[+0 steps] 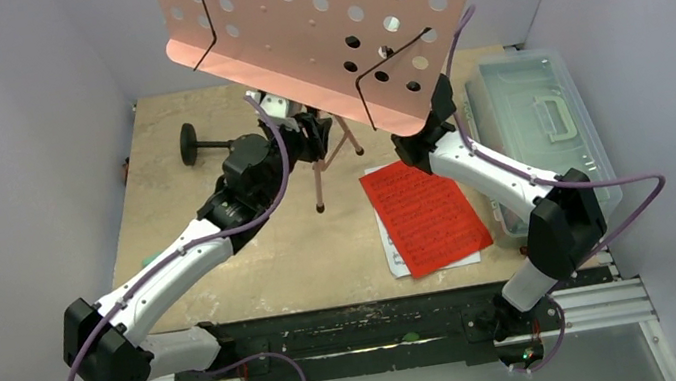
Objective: Set up the instrument practice props
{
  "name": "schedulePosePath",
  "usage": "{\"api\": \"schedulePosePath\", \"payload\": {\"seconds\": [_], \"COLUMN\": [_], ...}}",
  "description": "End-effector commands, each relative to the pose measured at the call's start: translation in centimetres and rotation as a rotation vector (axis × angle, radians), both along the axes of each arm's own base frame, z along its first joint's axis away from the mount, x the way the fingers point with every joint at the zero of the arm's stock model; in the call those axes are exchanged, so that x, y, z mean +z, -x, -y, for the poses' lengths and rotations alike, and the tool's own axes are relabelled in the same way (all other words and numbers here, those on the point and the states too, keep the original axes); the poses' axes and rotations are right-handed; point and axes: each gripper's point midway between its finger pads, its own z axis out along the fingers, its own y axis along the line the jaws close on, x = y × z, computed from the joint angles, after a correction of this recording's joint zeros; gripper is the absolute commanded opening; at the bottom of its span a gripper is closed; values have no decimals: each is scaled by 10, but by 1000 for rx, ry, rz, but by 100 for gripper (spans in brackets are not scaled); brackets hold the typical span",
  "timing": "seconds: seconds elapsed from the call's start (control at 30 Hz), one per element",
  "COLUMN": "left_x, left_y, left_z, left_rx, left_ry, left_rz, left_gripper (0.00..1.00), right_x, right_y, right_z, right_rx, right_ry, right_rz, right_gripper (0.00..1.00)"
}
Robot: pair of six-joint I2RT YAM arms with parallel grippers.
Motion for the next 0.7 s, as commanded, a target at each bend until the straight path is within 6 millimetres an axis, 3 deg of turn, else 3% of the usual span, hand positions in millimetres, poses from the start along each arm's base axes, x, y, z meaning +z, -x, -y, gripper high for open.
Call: {"api": "schedulePosePath", "payload": {"seconds": [0.0, 0.17, 0.27, 0.53, 0.67], "left_x": [23, 7, -2, -24, -15], "left_y": [4, 8, 10, 20, 33], "left_z": [-3, -1, -3, -6, -11], "left_rx": [9, -8, 0, -12, -39], "left_ry": [36, 42, 29, 46, 64], "left_rz": [-1, -48, -76, -142, -140], "left_gripper": [52, 56, 46, 44, 52], "right_x": [94, 96, 96, 98, 90], "right_y": [47, 47, 48, 50, 50], "right_z": [49, 49, 49, 46, 40], "right_rx": [-29, -29, -31, 5, 33], "right_ry": [-265, -261, -261, -275, -261], "right_rz": [228, 227, 228, 234, 234], "right_gripper": [0, 0, 0, 0, 0]}}
